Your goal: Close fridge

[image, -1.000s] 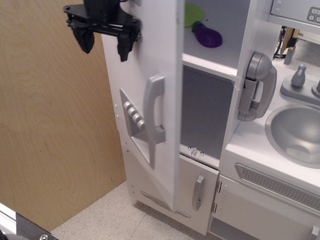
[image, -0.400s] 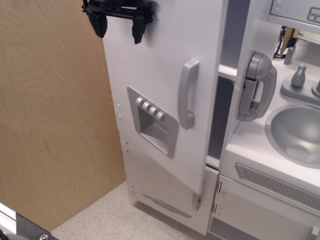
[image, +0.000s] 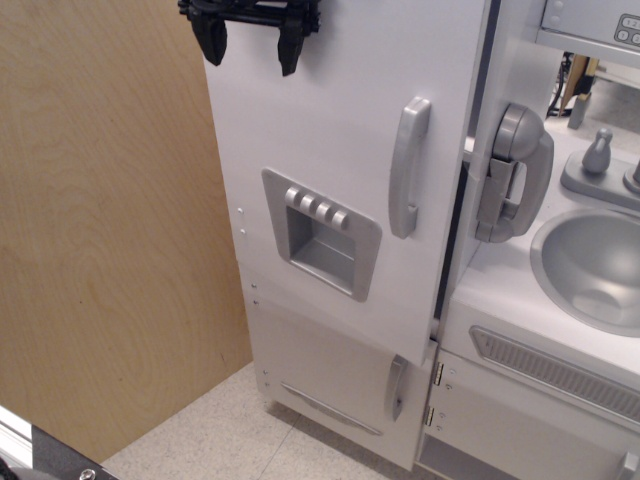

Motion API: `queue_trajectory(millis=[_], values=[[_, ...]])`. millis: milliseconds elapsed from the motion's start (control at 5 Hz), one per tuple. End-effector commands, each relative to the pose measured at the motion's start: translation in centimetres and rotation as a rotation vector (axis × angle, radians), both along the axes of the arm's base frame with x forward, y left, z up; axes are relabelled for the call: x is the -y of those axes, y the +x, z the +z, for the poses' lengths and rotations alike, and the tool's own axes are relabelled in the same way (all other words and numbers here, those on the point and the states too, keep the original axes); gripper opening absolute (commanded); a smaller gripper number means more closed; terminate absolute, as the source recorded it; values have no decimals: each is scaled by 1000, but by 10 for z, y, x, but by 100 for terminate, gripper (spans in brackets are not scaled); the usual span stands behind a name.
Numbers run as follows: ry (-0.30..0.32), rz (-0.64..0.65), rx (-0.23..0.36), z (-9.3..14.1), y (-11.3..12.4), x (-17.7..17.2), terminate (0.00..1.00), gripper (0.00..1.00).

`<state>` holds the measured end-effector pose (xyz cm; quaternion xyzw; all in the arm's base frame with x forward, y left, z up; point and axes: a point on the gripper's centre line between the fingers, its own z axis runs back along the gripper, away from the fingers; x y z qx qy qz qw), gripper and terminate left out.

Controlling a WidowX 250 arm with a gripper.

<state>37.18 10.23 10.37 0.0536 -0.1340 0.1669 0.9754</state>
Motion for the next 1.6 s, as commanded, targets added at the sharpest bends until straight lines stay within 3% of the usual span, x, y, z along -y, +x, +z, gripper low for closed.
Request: queue_trajectory(millis=[0, 600, 1200, 1400], values=[[14, 14, 65, 20, 14, -1, 0, 100], [7, 40, 67, 21, 20, -1, 0, 100], [12, -76, 53, 21, -59, -2, 0, 100], [12, -76, 53, 21, -59, -2, 0, 100]])
